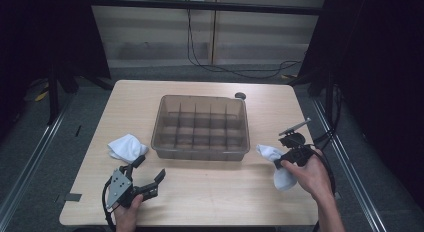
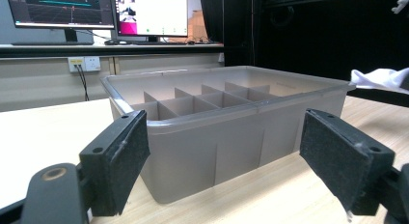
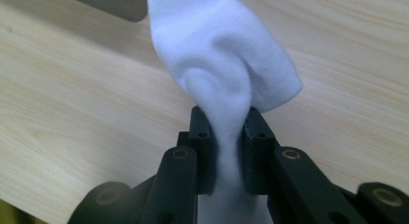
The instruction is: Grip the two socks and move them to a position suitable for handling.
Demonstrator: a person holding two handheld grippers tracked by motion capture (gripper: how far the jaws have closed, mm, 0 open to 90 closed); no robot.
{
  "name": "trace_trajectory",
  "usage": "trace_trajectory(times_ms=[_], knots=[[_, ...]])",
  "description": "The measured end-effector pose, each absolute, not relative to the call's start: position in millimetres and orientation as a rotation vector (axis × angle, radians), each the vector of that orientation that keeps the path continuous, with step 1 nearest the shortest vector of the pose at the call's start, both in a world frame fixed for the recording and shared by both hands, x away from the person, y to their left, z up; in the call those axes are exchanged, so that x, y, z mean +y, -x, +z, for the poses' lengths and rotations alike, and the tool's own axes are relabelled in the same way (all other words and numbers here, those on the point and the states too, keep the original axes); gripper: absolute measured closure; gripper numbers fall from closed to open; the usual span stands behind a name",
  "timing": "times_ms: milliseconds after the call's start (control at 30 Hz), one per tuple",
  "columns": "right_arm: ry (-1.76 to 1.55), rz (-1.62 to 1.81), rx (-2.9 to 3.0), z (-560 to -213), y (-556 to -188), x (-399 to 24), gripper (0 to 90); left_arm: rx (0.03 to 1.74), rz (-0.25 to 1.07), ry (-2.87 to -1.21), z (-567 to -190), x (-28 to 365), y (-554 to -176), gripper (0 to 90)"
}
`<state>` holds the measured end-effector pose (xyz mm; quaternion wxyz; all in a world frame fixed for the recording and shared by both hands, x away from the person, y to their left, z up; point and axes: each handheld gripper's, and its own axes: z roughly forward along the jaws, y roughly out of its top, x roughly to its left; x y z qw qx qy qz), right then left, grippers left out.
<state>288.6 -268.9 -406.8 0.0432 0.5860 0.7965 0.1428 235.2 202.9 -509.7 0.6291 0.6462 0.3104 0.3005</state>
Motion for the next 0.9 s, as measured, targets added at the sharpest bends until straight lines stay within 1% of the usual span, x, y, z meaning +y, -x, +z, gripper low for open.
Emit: trace_trajectory(times_ms=[333, 567, 700, 900], knots=[[-1.733, 0.478, 2.509, -402.2, -271.5, -250.8, 77.7, 0.711, 0.687, -1.481, -509.7, 202.9, -235.1, 17.3], [-1.67, 0.506, 2.575, -411.6, -259.7, -229.0, 77.7, 0.712, 0.688, -1.48, -509.7, 202.8, -235.1, 17.3], [-1.647, 0.501, 2.611, -417.8, -258.7, -216.5, 77.7, 0.712, 0.691, -1.479, -509.7, 203.0, -234.9, 17.3], [-1.596, 0.538, 2.647, -417.9, -263.0, -198.9, 77.6, 0.712, 0.694, -1.479, -509.7, 203.1, -235.0, 17.3]])
